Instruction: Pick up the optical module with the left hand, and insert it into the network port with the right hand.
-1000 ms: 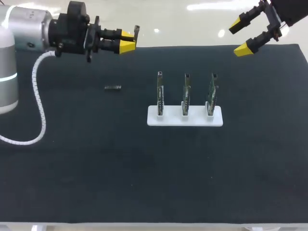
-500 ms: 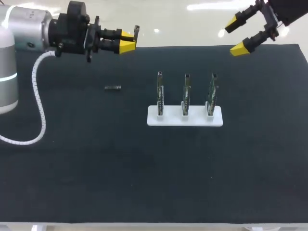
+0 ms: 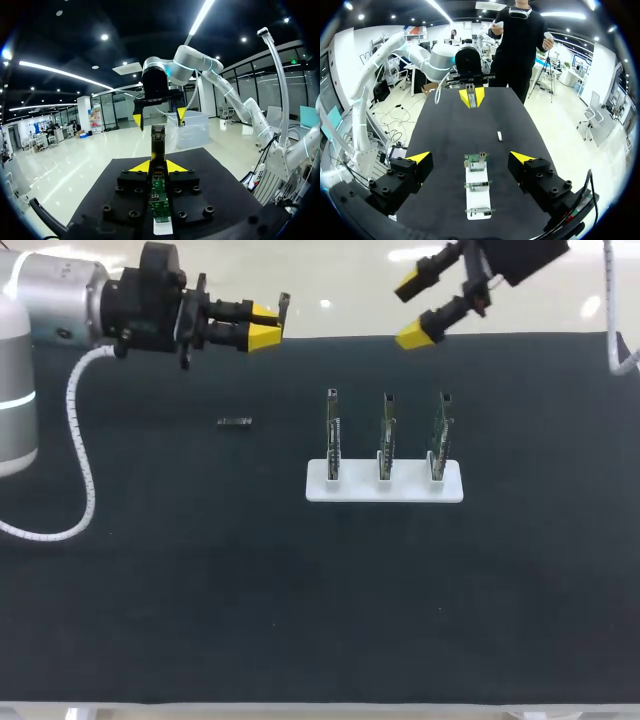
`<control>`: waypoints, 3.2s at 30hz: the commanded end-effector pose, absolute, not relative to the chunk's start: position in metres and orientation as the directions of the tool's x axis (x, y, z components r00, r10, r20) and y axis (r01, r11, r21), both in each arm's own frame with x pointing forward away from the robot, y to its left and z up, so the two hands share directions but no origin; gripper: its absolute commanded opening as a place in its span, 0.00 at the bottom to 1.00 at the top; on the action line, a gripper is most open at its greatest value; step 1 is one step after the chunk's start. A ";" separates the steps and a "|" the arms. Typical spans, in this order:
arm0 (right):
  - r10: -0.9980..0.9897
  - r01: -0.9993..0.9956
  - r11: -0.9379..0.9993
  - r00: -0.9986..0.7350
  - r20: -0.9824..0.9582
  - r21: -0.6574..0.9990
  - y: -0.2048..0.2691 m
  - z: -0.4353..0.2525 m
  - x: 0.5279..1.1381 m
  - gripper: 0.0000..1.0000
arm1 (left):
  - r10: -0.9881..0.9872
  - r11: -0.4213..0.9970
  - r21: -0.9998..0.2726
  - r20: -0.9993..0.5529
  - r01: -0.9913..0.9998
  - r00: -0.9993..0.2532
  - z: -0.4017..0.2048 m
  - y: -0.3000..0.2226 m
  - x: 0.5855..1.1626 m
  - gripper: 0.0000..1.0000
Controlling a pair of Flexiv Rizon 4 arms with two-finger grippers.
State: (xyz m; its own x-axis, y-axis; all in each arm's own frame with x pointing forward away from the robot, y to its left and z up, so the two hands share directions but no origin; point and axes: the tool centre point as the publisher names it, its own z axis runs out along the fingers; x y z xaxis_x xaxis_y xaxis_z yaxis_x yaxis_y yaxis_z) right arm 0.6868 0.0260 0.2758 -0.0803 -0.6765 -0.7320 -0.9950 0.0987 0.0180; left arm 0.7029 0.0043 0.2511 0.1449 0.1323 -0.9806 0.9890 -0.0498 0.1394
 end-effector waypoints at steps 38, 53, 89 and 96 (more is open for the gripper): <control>-0.635 -0.980 0.200 -0.132 -0.762 0.003 0.146 0.290 0.694 0.72 | 0.132 -0.049 0.140 -0.981 0.989 0.146 0.251 0.004 0.703 0.00; -0.633 -0.981 0.191 -0.114 -0.766 -0.012 0.152 0.287 0.699 0.43 | 0.132 -0.049 0.140 -0.981 0.989 0.146 0.251 0.004 0.703 0.00; -0.674 -0.986 0.158 -0.065 -0.736 -0.058 0.150 0.289 0.696 0.00 | 0.132 -0.049 0.140 -0.981 0.989 0.146 0.251 0.004 0.703 0.00; -0.674 -0.986 0.158 -0.065 -0.736 -0.058 0.150 0.289 0.696 0.00 | 0.132 -0.049 0.140 -0.981 0.989 0.146 0.251 0.004 0.703 1.00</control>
